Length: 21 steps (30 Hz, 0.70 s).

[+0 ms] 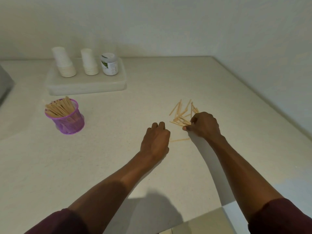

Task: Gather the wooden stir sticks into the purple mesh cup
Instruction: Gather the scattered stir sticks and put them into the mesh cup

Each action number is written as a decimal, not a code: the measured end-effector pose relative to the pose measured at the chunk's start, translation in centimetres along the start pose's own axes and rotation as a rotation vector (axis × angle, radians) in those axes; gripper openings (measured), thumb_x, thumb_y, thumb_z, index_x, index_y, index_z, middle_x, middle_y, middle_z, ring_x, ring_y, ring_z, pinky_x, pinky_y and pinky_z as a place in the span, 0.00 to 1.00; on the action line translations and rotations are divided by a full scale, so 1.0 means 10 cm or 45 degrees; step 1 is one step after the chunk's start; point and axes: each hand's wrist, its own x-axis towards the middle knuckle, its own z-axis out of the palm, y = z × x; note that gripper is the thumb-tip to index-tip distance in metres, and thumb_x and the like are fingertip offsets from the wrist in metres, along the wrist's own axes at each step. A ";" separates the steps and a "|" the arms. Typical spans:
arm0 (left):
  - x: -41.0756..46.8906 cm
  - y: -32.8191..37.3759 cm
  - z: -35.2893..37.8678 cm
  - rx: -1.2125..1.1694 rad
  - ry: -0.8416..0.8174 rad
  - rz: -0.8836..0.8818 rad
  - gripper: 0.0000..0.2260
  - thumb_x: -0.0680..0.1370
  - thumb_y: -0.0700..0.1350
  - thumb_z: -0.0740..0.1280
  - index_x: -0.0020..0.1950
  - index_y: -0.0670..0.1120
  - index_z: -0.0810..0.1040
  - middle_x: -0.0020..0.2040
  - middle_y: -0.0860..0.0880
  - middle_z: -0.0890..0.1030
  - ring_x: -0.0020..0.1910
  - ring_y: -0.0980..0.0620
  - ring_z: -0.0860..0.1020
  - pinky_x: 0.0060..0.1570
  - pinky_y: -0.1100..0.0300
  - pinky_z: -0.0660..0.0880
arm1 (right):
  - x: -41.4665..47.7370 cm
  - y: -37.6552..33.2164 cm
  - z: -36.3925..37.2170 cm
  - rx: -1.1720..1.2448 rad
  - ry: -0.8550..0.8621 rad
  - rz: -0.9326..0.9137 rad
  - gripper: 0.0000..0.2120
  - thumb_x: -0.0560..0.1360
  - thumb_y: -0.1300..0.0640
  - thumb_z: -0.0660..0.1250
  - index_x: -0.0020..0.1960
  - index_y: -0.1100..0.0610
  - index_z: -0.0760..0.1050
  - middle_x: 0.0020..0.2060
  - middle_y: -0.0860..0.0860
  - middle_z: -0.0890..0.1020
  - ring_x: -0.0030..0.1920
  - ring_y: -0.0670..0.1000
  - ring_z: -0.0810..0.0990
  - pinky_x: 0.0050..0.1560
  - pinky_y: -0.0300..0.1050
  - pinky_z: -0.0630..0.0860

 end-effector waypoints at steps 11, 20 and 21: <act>0.06 -0.41 0.01 0.058 0.069 0.038 0.04 0.74 0.36 0.72 0.42 0.43 0.82 0.43 0.48 0.78 0.43 0.48 0.76 0.37 0.51 0.76 | 0.10 0.02 0.00 0.048 -0.035 -0.105 0.06 0.70 0.53 0.82 0.42 0.52 0.87 0.39 0.49 0.87 0.44 0.52 0.84 0.46 0.47 0.80; 0.19 -0.32 -0.14 0.767 0.058 0.568 0.17 0.61 0.32 0.74 0.28 0.47 0.69 0.28 0.50 0.68 0.29 0.51 0.59 0.30 0.57 0.53 | 0.16 0.00 -0.07 -0.096 -0.075 -0.268 0.02 0.71 0.54 0.78 0.44 0.50 0.87 0.39 0.47 0.86 0.41 0.51 0.84 0.40 0.44 0.77; 0.21 -0.31 -0.16 0.810 0.039 0.582 0.16 0.62 0.32 0.74 0.28 0.47 0.69 0.28 0.50 0.68 0.29 0.51 0.59 0.30 0.57 0.53 | 0.16 -0.01 -0.08 -0.108 -0.070 -0.288 0.03 0.71 0.55 0.76 0.44 0.50 0.87 0.39 0.47 0.86 0.40 0.51 0.84 0.39 0.43 0.76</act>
